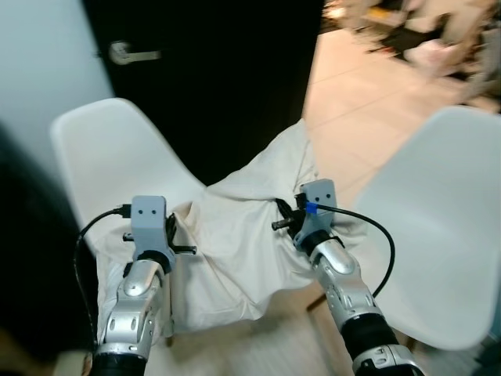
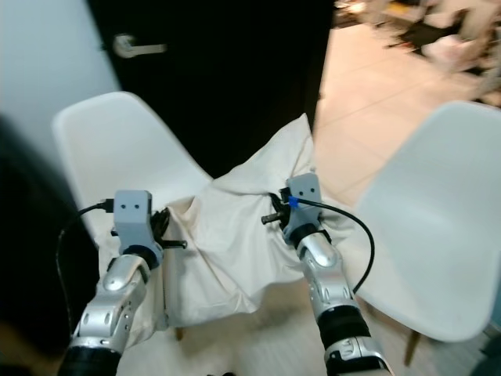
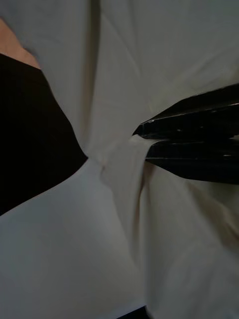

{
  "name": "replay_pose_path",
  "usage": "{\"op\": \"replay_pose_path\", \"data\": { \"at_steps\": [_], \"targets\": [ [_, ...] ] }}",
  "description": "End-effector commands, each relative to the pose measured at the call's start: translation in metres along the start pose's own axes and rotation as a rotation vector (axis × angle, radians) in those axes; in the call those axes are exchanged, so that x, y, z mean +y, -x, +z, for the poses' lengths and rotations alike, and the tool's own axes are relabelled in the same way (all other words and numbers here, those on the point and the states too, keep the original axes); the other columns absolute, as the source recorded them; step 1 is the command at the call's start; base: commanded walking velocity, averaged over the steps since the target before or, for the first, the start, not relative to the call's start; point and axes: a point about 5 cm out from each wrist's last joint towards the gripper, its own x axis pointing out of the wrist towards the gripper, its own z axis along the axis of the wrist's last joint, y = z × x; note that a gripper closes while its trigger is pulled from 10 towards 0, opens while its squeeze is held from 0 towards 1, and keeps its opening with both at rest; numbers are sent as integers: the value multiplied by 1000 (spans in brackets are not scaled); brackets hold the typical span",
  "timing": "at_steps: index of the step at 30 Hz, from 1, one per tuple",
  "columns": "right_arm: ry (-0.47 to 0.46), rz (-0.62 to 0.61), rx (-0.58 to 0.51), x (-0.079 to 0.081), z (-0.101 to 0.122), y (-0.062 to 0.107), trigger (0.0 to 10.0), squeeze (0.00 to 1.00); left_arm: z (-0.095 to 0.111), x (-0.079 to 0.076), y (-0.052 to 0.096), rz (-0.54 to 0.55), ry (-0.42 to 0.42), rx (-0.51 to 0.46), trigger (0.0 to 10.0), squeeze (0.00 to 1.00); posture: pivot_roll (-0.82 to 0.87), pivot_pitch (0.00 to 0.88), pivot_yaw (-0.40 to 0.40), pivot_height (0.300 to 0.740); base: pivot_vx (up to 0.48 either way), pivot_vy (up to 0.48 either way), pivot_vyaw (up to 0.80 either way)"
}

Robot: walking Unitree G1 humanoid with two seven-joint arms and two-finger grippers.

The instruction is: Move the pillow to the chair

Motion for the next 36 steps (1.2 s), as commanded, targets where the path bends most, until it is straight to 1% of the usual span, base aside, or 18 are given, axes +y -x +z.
{"op": "replay_pose_path", "data": {
  "at_steps": [1,10,11,20,21,27,32,36],
  "targets": [
    [-2,17,-29,2,6,-3,10000,0,12,-3,-2,-13,-27,-56,10000,0,57,69,-33,740,0,0,800],
    [-3,18,-26,1,6,-5,10000,0,14,0,-1,-4,-30,-63,10000,0,62,70,-38,740,0,0,800],
    [-3,19,-25,1,6,-5,10000,0,14,1,-1,2,-42,-66,10000,0,64,71,-39,740,0,0,800],
    [3,31,-21,2,5,-7,10000,0,9,0,0,14,-58,-54,10000,0,63,69,-43,740,0,0,800],
    [-19,28,-20,3,4,-6,10000,0,8,-1,1,6,-53,-49,10000,0,61,66,-44,740,0,0,0],
    [-12,31,-4,2,1,-5,10000,0,7,-2,2,5,-48,-53,10000,0,57,63,-47,740,0,0,0],
    [-16,28,-2,2,0,-4,10000,0,5,-2,0,9,-62,-47,10000,0,58,56,-44,740,0,0,0],
    [-16,28,-3,3,0,-5,10000,0,5,-2,-2,-8,-68,-39,10000,0,61,56,-46,740,0,0,0]
  ]
}}
